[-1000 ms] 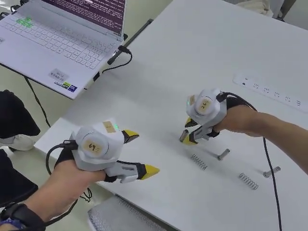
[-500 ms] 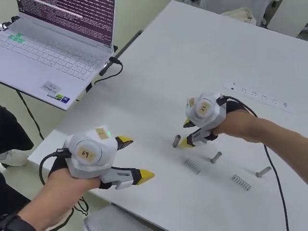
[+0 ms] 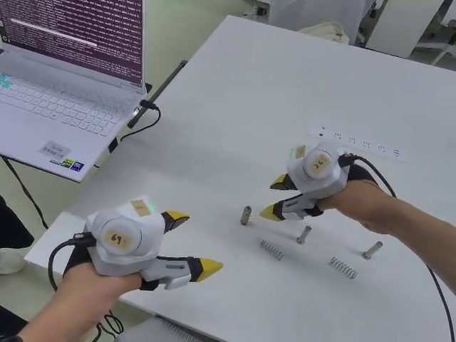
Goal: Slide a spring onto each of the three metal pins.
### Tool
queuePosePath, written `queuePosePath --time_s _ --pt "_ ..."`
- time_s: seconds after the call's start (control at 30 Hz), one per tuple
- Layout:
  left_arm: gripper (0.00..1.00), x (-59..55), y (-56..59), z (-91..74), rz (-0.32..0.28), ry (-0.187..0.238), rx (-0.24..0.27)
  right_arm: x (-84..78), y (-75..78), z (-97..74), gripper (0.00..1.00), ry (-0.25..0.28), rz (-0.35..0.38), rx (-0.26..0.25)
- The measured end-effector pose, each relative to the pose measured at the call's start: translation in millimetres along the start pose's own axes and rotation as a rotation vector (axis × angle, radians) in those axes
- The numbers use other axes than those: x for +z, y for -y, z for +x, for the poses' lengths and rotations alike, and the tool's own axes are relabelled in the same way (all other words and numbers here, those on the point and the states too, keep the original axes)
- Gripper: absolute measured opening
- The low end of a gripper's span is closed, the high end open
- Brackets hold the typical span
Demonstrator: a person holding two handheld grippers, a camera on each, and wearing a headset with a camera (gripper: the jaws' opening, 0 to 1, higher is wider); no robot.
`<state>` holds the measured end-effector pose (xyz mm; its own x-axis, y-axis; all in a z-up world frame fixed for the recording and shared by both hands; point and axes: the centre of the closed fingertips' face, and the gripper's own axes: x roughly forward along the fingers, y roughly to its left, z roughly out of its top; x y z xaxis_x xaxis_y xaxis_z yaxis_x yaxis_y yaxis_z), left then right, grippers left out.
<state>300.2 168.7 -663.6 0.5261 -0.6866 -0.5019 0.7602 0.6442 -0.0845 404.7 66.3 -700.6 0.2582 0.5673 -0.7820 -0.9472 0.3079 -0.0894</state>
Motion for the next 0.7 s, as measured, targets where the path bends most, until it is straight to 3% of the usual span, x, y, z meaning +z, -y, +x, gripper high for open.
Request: queuePosePath --time_s 0.47,0.57,0.7 --pt "0.57 3.7 8.3 9.3 0.031 -0.018 -0.031 -4.0 13.7 -45.6 0.41 0.129 0.117 -0.126" --pt "0.57 5.0 10.6 11.4 0.033 -0.019 -0.037 -8.1 15.3 -59.1 0.42 0.171 0.159 -0.165" --pt "0.57 6.5 13.3 14.3 0.04 -0.021 -0.049 -17.7 14.3 -70.7 0.43 0.187 0.186 -0.195"
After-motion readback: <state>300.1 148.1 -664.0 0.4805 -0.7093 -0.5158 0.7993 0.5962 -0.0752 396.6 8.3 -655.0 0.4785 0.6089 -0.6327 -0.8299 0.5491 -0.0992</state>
